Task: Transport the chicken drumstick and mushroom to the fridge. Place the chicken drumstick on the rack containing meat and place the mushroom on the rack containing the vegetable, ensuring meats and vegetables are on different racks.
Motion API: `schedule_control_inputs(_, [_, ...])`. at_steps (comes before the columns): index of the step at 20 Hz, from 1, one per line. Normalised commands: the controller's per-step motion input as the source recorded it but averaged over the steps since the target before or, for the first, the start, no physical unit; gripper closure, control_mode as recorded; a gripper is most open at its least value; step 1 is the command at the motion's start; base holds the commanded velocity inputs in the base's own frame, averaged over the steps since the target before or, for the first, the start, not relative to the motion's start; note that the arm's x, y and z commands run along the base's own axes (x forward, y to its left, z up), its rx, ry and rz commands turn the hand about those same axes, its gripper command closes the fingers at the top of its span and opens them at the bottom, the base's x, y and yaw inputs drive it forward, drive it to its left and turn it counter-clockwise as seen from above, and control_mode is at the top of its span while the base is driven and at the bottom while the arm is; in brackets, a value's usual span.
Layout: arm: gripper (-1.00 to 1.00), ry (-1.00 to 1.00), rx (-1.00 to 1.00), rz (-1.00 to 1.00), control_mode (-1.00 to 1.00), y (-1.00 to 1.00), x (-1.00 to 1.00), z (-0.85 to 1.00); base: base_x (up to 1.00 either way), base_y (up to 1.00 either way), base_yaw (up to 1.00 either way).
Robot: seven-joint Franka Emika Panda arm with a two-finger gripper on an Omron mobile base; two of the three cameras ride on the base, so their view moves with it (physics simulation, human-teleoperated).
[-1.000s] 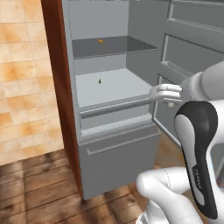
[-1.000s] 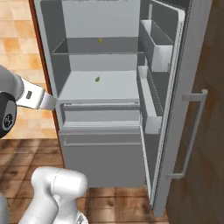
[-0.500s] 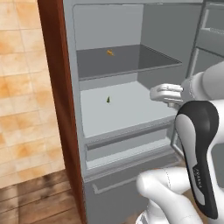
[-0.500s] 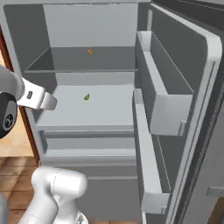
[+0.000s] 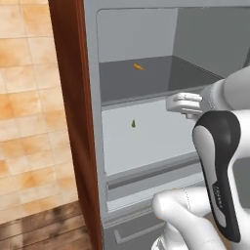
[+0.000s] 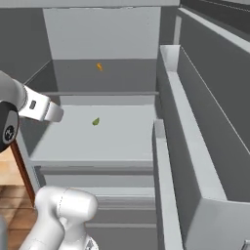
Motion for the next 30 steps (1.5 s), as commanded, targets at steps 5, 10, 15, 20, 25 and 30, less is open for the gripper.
schedule_control_inputs(5, [1.00, 0.00, 0.00, 0.00, 1.00, 0.00, 0.00, 0.00, 0.11, -0.02, 0.28])
schedule_control_inputs(10, [1.00, 0.01, 0.00, 0.00, -1.00, 0.00, -0.01, -0.19, 0.08, 0.00, 0.03])
schedule_control_inputs(15, [1.00, 0.08, 0.00, 0.00, -1.00, -0.06, 0.00, -0.69, 0.00, 0.00, 0.00])
schedule_control_inputs(20, [1.00, 0.02, 0.00, 0.00, -1.00, -0.37, 0.30, -0.65, 0.00, 0.00, 0.00])
schedule_control_inputs(25, [1.00, 0.02, 0.00, 0.00, -1.00, -0.23, 0.72, -0.71, 0.00, 0.00, 0.00])
schedule_control_inputs(30, [1.00, 0.09, -0.01, 0.00, -1.00, -0.04, 0.81, -0.61, 0.00, 0.00, 0.00])
